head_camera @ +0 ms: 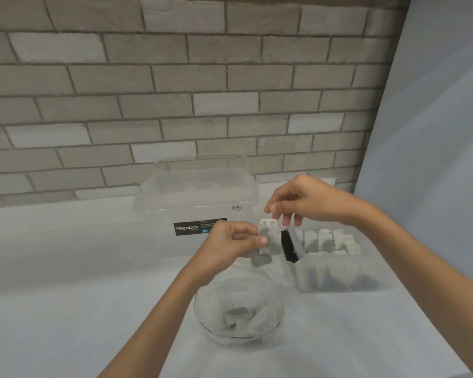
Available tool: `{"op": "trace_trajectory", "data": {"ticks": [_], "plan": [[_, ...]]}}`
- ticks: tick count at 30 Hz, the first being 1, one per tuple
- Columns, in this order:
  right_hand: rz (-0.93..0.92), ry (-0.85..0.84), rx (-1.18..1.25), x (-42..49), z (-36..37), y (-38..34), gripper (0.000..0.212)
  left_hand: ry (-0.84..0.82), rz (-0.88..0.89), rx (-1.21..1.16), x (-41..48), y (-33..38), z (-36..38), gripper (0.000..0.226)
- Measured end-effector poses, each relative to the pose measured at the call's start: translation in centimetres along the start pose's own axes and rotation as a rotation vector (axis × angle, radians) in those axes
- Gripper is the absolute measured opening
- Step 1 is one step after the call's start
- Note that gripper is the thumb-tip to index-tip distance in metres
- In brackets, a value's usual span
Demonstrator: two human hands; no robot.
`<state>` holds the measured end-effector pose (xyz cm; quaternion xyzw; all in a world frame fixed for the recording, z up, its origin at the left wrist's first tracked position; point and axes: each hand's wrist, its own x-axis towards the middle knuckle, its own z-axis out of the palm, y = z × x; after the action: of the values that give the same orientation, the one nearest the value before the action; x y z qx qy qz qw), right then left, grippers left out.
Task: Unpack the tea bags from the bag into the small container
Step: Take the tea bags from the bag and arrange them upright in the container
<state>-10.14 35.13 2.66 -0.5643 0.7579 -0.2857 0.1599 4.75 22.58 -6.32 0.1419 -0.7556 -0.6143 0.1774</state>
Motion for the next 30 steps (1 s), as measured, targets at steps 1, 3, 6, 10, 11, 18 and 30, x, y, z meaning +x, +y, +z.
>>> {"op": "trace_trajectory", "data": {"ticks": [1,3,6,10,11,18,30], "plan": [[-0.004,0.008,-0.006,0.0,-0.3,0.3,0.012,-0.002,0.003,-0.003,0.4,0.2,0.3,0.009],[-0.018,0.006,-0.025,-0.1,-0.8,0.9,0.011,-0.004,0.008,-0.008,1.4,0.7,1.0,0.011],[-0.03,0.006,-0.065,0.0,-2.0,2.0,0.009,-0.019,0.021,0.002,3.0,1.5,2.2,0.012],[-0.025,0.046,-0.099,0.0,-4.4,4.2,0.004,-0.008,0.032,0.033,5.2,2.1,4.1,0.014],[-0.023,0.057,-0.116,0.0,-5.1,4.9,0.003,-0.003,0.035,0.039,5.8,2.2,4.6,0.014],[0.092,0.128,-0.325,-0.2,-9.6,12.1,0.009,0.056,0.027,0.138,10.4,1.9,7.8,0.016],[0.274,-0.113,-0.585,1.8,-5.9,25.3,0.019,0.055,0.06,0.338,15.3,0.9,12.2,0.006]]}}
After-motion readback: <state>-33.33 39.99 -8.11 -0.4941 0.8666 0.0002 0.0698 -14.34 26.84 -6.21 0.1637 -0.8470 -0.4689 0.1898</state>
